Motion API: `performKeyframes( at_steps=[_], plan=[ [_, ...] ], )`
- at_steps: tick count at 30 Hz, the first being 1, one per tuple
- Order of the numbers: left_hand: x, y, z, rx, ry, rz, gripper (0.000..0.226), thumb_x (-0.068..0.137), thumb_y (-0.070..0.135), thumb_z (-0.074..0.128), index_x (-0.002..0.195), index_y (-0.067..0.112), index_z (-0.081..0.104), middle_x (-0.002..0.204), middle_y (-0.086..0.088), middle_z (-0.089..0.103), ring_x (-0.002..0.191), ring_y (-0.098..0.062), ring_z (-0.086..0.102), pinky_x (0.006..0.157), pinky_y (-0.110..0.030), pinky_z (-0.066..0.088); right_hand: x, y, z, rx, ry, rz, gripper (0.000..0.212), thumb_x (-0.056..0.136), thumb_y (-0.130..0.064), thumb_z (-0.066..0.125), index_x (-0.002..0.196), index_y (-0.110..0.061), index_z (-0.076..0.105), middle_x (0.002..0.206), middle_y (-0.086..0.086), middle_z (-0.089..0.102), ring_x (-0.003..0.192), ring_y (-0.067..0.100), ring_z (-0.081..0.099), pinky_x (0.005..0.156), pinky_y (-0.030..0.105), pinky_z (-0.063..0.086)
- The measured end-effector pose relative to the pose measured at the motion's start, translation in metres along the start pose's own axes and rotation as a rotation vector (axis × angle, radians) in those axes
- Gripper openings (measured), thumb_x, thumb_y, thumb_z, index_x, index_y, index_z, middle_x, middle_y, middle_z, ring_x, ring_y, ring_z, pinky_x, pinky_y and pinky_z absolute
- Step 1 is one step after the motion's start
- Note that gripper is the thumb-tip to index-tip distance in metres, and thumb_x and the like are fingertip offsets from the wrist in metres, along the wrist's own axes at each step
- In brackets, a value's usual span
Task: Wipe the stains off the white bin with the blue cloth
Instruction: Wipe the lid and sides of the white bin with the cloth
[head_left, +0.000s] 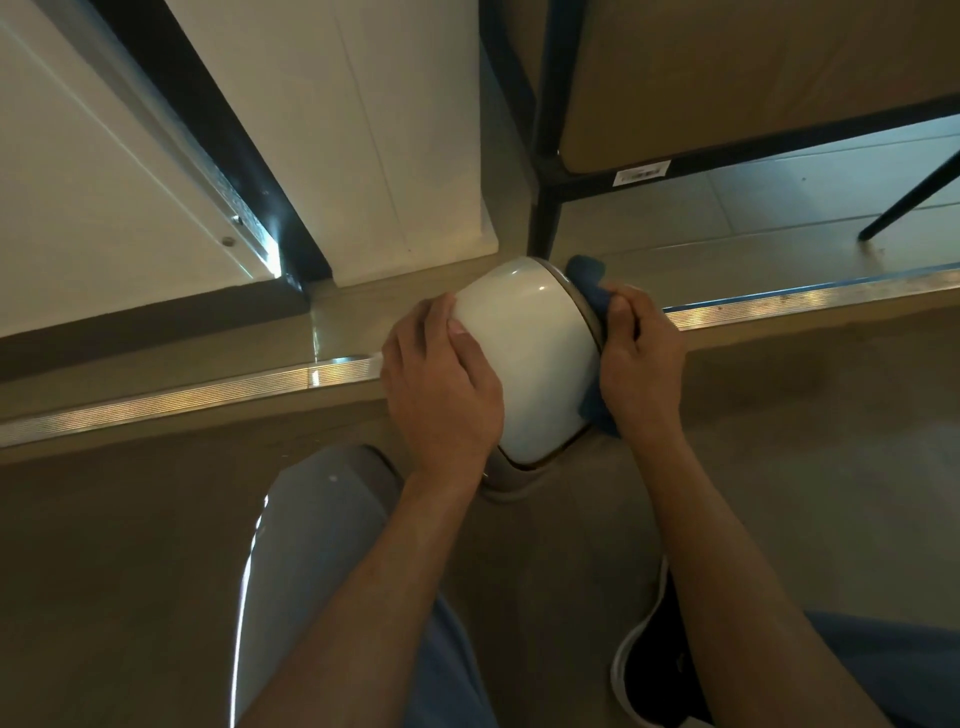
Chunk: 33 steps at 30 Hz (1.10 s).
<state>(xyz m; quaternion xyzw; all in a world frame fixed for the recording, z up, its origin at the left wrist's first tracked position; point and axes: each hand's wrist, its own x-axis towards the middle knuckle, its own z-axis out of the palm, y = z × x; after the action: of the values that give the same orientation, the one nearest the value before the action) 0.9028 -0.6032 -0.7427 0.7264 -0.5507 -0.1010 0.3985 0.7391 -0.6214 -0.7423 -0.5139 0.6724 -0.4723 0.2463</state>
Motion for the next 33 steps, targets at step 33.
performKeyframes(
  at_steps=[33],
  plan=[
    [0.003,0.007,-0.001,-0.135,-0.02,-0.093,0.046,0.106,0.031,0.039,0.15,0.018,0.037,0.138,0.0,0.056,0.126,-0.015,0.05,0.103,-0.045,0.047,0.07,-0.087,0.049,-0.551,-0.799,-0.386,0.035,0.095,-0.049,0.036,0.1,-0.041,0.07,0.106,-0.007,0.071,0.098,0.019,0.063,0.089,0.044,0.05]
  ],
)
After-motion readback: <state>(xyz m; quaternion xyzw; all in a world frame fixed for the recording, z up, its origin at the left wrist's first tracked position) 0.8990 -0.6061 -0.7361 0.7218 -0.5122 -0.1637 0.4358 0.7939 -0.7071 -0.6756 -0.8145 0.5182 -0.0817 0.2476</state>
